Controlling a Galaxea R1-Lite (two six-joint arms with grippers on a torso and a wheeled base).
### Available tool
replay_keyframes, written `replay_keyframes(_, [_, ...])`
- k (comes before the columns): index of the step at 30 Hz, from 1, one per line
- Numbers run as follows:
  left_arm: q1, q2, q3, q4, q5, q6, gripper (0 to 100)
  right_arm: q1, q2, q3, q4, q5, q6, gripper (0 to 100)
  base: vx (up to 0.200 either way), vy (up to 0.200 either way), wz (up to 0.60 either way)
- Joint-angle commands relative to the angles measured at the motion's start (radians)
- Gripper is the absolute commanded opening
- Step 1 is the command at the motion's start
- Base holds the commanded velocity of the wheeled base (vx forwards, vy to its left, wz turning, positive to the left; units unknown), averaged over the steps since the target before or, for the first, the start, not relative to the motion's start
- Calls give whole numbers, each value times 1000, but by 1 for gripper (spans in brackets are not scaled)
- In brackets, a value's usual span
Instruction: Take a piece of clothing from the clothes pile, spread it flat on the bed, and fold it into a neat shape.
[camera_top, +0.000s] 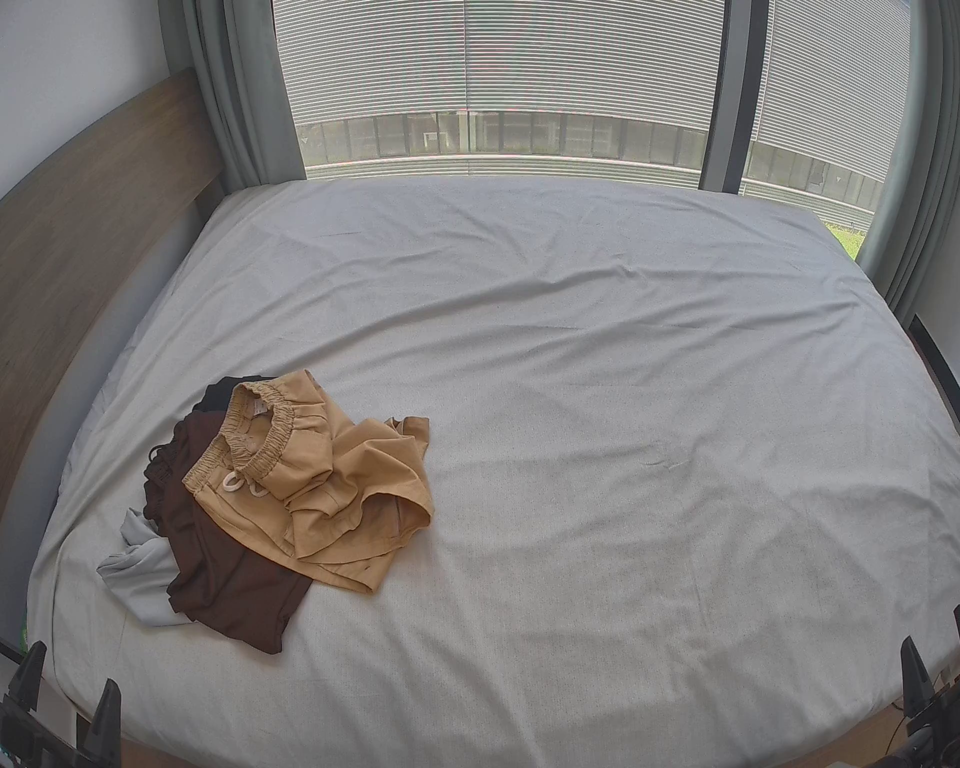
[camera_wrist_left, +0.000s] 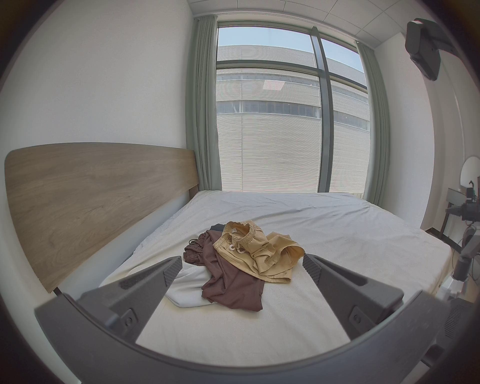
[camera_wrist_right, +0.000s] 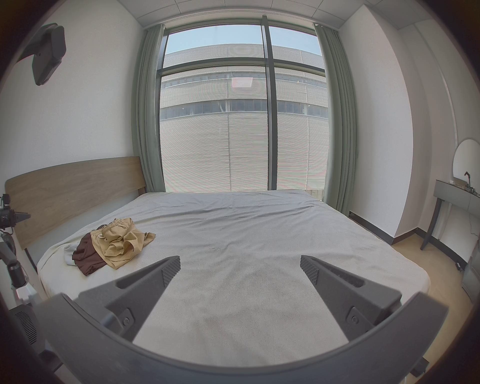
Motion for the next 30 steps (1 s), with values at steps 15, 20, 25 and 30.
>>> replay_keyframes(15, [0, -15, 18, 0, -2, 8, 100, 0, -16, 18, 0, -2, 2, 100, 0, 0, 0])
replay_keyframes(20, [0, -15, 18, -3, -3, 16, 100, 0, -16, 18, 0, -3, 0, 100, 0, 0, 0])
replay_keyframes(25, [1, -13, 2, -49, 1, 10, 100, 0, -16, 18, 0, -3, 0, 100, 0, 0, 0])
replay_keyframes(30, [-3, 107, -100, -126, -5, 13, 100, 0, -16, 18, 0, 3, -4, 100, 0, 0, 0])
